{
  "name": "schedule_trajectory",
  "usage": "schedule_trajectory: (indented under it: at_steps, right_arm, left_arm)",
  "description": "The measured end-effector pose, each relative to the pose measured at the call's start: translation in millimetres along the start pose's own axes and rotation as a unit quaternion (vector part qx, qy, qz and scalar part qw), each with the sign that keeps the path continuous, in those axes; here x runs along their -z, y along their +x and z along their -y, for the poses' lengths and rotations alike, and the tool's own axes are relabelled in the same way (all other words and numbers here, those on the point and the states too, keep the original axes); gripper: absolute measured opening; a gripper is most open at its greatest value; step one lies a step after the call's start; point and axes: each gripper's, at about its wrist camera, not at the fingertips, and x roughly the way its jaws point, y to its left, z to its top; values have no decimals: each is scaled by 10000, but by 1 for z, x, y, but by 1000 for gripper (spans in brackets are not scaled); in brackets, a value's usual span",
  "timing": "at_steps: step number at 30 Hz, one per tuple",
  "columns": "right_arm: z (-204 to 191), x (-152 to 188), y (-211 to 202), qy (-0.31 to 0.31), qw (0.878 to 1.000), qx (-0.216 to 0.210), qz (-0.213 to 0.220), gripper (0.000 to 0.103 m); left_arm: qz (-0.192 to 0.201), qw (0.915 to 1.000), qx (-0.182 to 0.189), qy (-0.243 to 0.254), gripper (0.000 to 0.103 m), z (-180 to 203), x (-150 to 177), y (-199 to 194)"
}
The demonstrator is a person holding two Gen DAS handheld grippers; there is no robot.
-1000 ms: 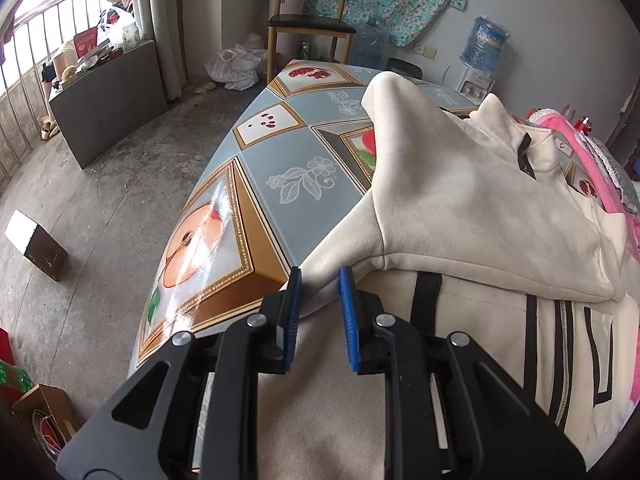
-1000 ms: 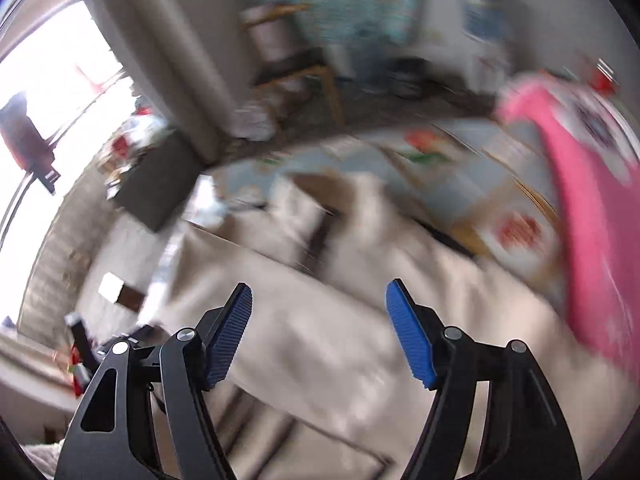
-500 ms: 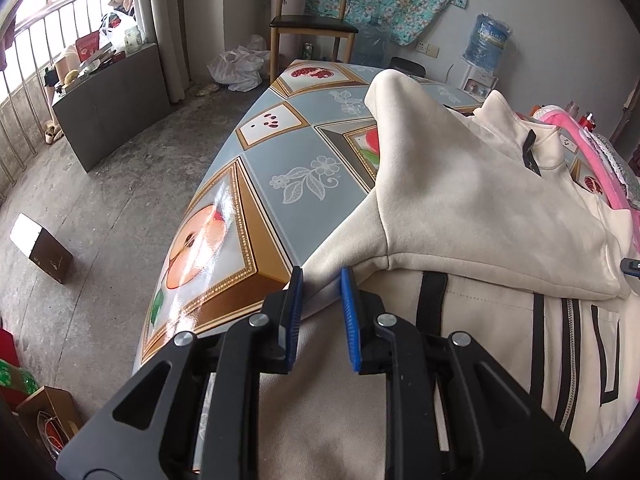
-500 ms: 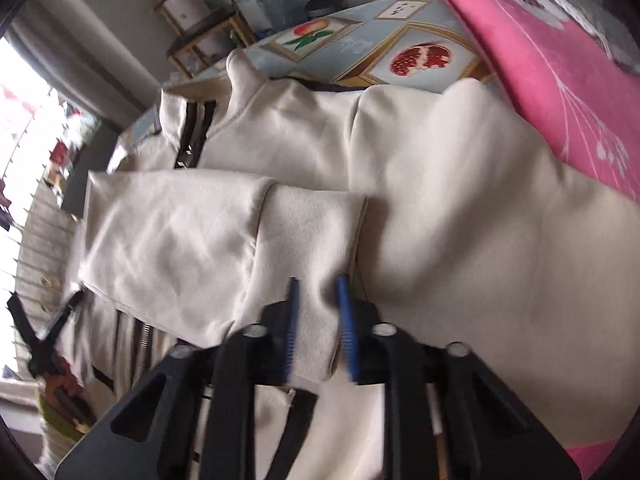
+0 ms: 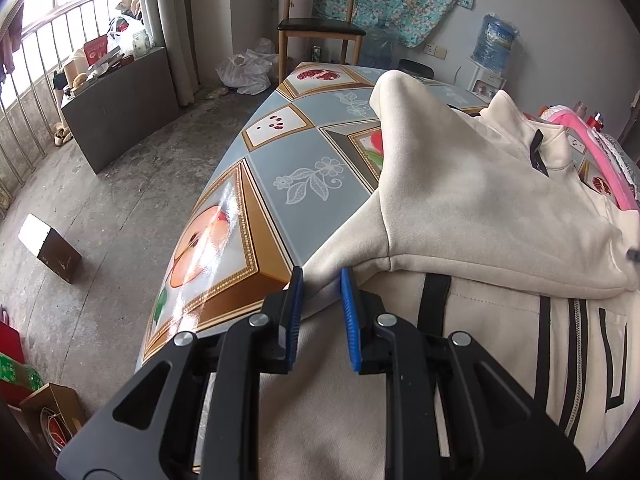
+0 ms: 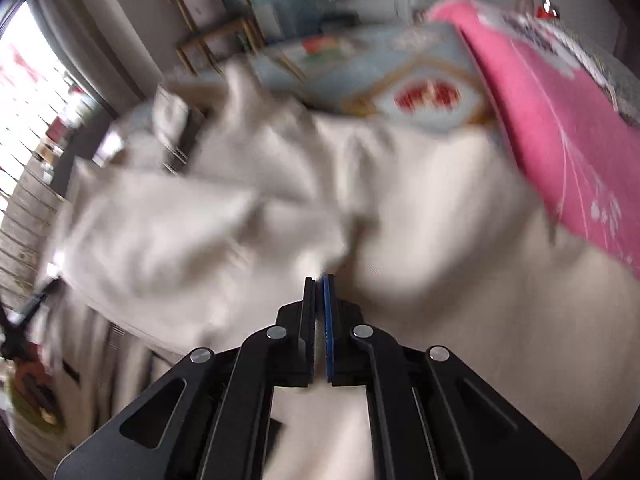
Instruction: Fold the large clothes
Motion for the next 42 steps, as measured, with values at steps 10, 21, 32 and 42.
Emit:
schedule_trajectory:
  at_steps: [10,21,32,42]
  right_arm:
    - [-62,-6,-51,-822,9919,-283,927,48]
    - [-67,20,-22,-945,9930,-234,673,48]
    - [138,143,-160,1936,9699,116,1474,67]
    - [321,250,-183,4917,8493,189,1913,67]
  left_arm:
    - [-48,9987,397,-301,36,-31,3,-44]
    - [222,9972,715,-32,72,-7,-23,-120]
    - [-301,9889,1153,888,81,130,-43,-19]
    - [-694,9916,802,735,81,132,-25,32]
